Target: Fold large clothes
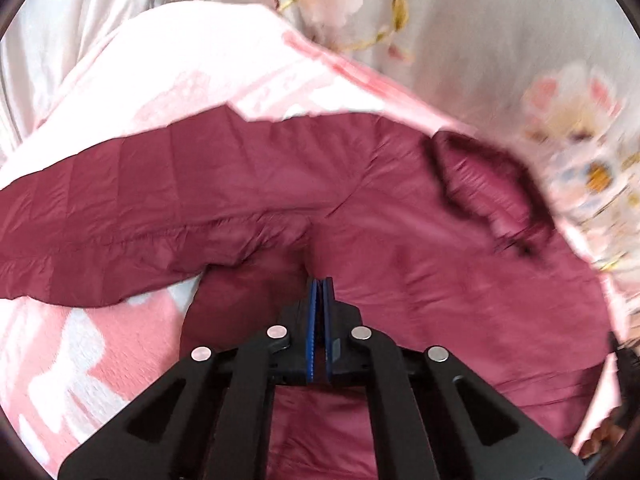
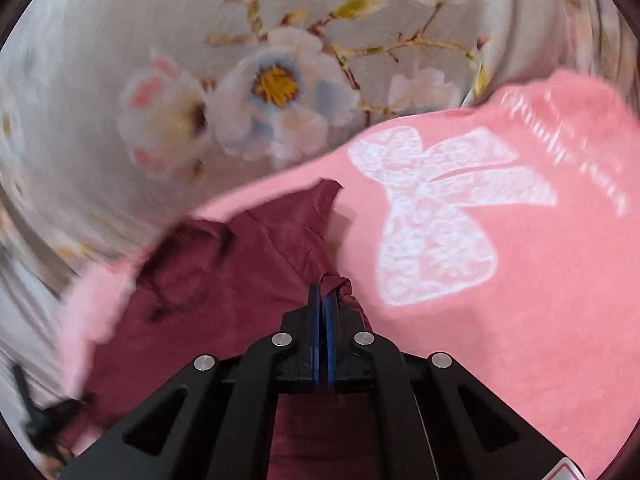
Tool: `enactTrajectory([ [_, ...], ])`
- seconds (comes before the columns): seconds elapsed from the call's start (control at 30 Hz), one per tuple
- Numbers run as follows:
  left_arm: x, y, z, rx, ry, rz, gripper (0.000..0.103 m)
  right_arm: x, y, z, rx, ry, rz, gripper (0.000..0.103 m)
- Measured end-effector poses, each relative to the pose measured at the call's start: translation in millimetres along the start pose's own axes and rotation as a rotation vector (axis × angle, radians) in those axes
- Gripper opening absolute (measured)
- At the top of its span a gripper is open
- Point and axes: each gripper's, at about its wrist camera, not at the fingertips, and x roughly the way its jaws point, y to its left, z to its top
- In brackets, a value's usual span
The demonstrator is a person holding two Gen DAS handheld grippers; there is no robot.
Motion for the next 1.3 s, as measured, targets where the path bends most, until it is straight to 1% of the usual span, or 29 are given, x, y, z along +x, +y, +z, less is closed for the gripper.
enactTrajectory([
  [0.03,10.8,-0.2,-6.8,0.018,0.010,0.030,0.000,15.0,-2.3,-4.9,-0.016,0.044,-0.052,0.002],
  [0.07,18.6,-0.3,-11.4,0.023,0.018,0.045,0.000,25.9,-6.5,-8.9,-0.011,0.079,-0.077,0.002],
  [0.1,24.8,1.6,-16.0,0.025,0.023,0.050,0.000,35.5,-13.2,-13.7,-0.003,0.115,-0.096,0.002],
  [0.13,25.9,3.0,-19.2,0.028,0.006,0.046,0.000,47.6,-20.9,-19.7,0.011,0.157,-0.115,0.002],
  [0.17,24.9,2.4,-21.2,0.038,-0.009,0.051,0.000,53.2,-25.6,-24.9,0.023,0.181,-0.113,0.002],
  [0.23,24.7,-1.7,-23.2,0.061,-0.022,0.074,0.000,54.0,-31.6,-28.8,0.041,0.177,-0.097,0.001],
  [0.33,22.9,-9.4,-26.4,0.100,-0.041,0.117,0.000,52.3,-26.7,-30.2,0.011,0.175,-0.123,0.002],
  [0.37,22.8,-10.1,-27.3,0.106,-0.044,0.124,0.000,49.0,-25.2,-30.2,0.006,0.175,-0.132,0.004],
  [0.43,22.3,-9.3,-26.4,0.103,-0.043,0.121,0.000,33.5,-22.8,-31.3,0.035,0.153,-0.140,0.010],
  [0.53,11.9,-5.7,-25.1,0.067,-0.029,0.074,0.000,10.3,-12.1,-29.7,0.026,0.103,-0.132,0.012],
  [0.57,-0.6,-2.9,-24.4,0.048,-0.035,0.018,0.002,0.4,-6.3,-29.6,-0.007,0.081,-0.138,0.016],
  [0.6,-6.7,-4.9,-24.9,0.037,-0.034,-0.016,0.005,-6.8,-2.5,-30.3,-0.035,0.065,-0.147,0.018],
  [0.63,-13.1,-5.6,-24.9,0.029,-0.025,-0.060,0.029,-12.2,-0.6,-31.1,-0.057,0.053,-0.157,0.024],
  [0.67,-14.9,-7.6,-24.9,0.029,-0.011,-0.089,0.068,-16.4,-0.8,-31.6,-0.073,0.048,-0.163,0.030],
  [0.7,-14.7,-10.5,-25.2,0.029,0.011,-0.114,0.085,-18.0,-2.7,-32.7,-0.071,0.054,-0.160,0.031],
  [0.73,-12.7,-13.6,-25.4,0.027,0.018,-0.129,0.089,-17.2,-6.2,-33.2,-0.058,0.065,-0.154,0.031],
  [0.77,-9.6,-16.1,-26.9,0.025,0.030,-0.141,0.089,-13.7,-12.9,-34.9,-0.029,0.089,-0.142,0.031],
  [0.8,-4.3,-18.7,-27.8,0.030,0.052,-0.138,0.086,-11.1,-18.5,-36.7,-0.003,0.110,-0.128,0.031],
  [0.83,1.2,-20.2,-27.0,0.029,0.069,-0.142,0.072,-8.0,-23.1,-37.6,0.027,0.130,-0.110,0.031],
  [0.87,9.8,-21.5,-26.5,0.027,0.099,-0.150,0.049,-6.0,-27.4,-38.5,0.064,0.147,-0.086,0.031],
  [0.9,16.0,-21.8,-25.9,0.026,0.122,-0.143,0.039,-5.2,-28.0,-38.9,0.087,0.156,-0.067,0.031],
  [0.93,17.5,-21.7,-25.9,0.024,0.124,-0.132,0.022,-5.1,-26.7,-38.3,0.096,0.158,-0.055,0.031],
  [0.97,17.1,-19.8,-24.0,0.022,0.113,-0.116,0.012,-5.9,-20.7,-36.5,0.086,0.153,-0.049,0.032],
  [1.03,13.4,-13.4,-19.7,0.013,0.085,-0.095,0.009,-7.2,-3.0,-31.6,0.032,0.141,-0.031,0.032],
  [1.1,13.2,-8.2,-17.7,0.012,0.072,-0.067,0.008,-5.4,18.5,-28.7,-0.039,0.137,-0.017,0.032],
  [1.2,17.7,-4.6,-21.2,0.032,0.066,-0.029,0.008,5.7,49.9,-33.3,-0.159,0.130,-0.039,0.028],
  [1.3,18.7,-9.6,-27.3,0.081,0.028,0.024,0.008,26.0,64.7,-44.3,-0.235,0.150,-0.093,0.027],
])
